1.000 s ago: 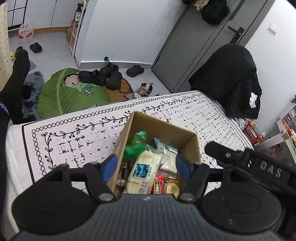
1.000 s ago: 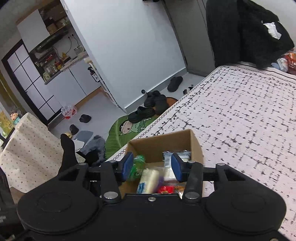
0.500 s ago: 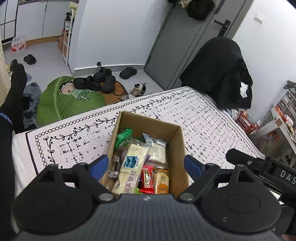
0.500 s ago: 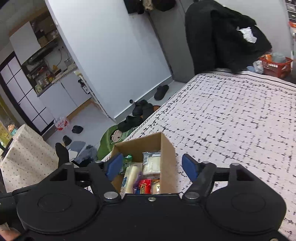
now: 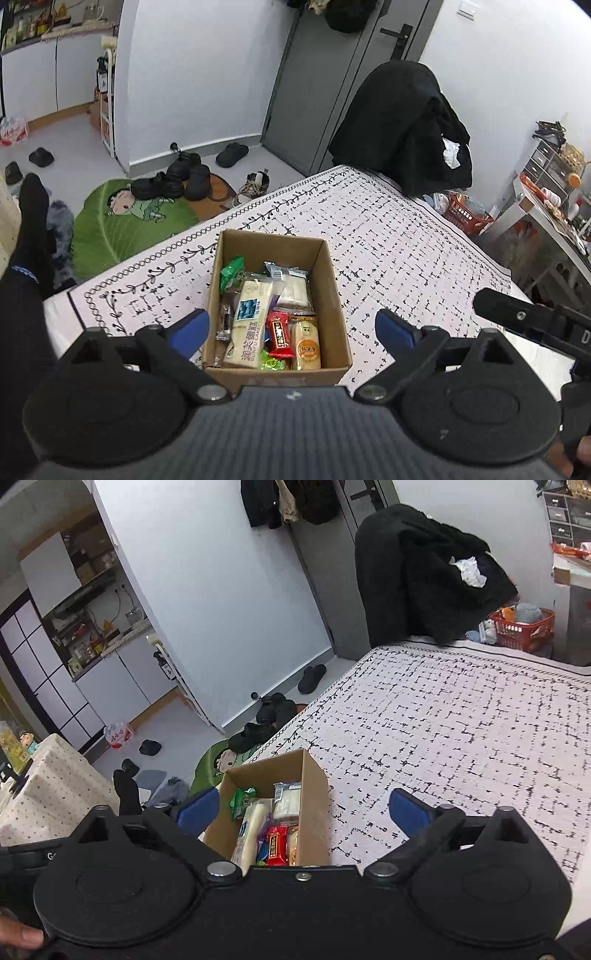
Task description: Organize snacks
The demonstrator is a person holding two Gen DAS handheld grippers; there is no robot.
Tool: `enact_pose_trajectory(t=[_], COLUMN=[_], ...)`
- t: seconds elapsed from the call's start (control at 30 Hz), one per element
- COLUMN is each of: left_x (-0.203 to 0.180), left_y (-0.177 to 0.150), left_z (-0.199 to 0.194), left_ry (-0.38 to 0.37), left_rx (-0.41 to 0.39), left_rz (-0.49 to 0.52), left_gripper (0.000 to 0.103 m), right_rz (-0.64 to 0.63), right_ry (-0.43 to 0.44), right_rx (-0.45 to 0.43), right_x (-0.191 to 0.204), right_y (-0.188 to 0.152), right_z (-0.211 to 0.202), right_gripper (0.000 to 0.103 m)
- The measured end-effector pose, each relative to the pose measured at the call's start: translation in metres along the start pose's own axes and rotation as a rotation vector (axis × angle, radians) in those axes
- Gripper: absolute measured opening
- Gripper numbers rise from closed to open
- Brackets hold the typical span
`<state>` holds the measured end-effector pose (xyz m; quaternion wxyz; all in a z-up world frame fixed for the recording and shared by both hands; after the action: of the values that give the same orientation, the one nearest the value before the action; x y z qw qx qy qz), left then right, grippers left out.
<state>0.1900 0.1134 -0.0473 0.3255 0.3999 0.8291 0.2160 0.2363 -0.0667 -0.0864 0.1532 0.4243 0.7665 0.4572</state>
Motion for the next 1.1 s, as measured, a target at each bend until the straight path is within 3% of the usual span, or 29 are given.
enact_pose_trajectory(t=[1.1], left_x=[-0.001], left_y=[-0.072], left_z=[-0.135], left_ry=[-0.034], left_rx=[-0.126], left_rz=[0.196], left_gripper=[0.096], right_rz=[-0.136], right_ry=[-0.084], right_rx=[-0.051], right_x=[0.033], right_y=[-0.048], right_z=[-0.135], right_gripper=[0.103])
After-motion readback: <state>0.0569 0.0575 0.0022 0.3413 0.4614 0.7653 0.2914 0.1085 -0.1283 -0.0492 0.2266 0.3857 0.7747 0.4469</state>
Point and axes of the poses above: each gripper's, at about its wrist camera, not at the fingertips, and z roughly the way its jaws point, x to its left, y to its top, the point moved 5 cm from there along z, roughly the way its jaws point, and after that the axes turned 11 degrees about -z, right-handed, at the moved point
